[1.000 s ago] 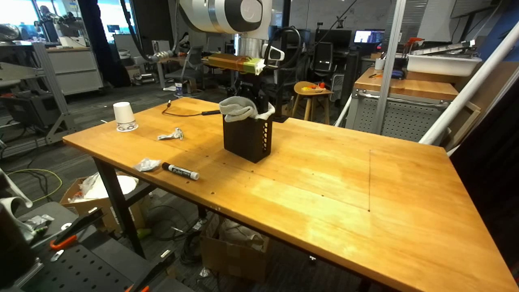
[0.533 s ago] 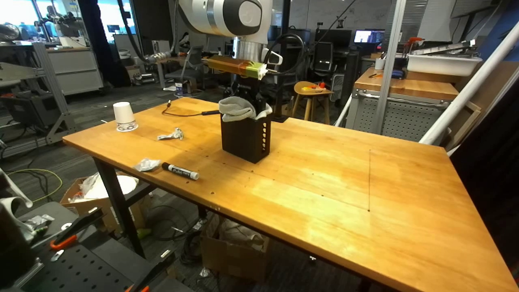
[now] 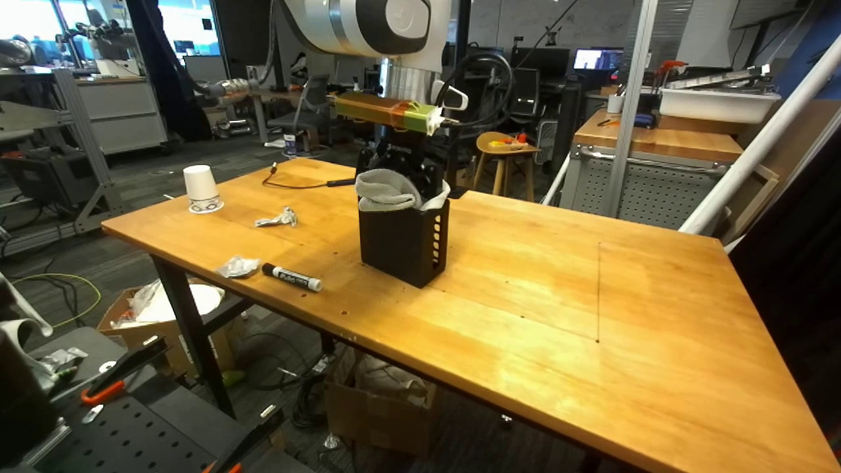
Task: Put the towel in the box
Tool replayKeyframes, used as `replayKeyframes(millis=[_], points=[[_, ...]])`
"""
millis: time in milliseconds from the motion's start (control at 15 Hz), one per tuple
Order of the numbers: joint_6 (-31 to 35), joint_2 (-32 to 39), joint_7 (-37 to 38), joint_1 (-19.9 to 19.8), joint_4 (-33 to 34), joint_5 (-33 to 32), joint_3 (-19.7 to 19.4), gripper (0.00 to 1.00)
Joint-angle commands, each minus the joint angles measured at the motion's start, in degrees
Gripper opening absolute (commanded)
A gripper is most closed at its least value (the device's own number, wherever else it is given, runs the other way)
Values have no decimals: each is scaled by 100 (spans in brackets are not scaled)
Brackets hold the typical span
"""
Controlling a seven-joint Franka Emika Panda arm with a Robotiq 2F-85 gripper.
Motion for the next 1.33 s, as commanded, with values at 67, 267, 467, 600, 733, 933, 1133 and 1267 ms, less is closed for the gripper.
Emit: replayKeyframes(millis=[67,267,467,600,733,933,1133,1267], points=[[78,-1030,-137,-24,-630,-367,-142,88],[71,-1452,-133,34,-730,-545,-138,100],[117,-1717,-154,109,-772,-628,-119,95],[169,-1811,-126,153,-793,-690,-114,71],[229,-1870,-107,187,-830,-727,-119,63],[350,-1867,-68,204,-851,-858,-121,39],[476,-1800,-64,198,-835,-984,-128,16],[571,-1750,-64,206,-846,-1026,-123,2]])
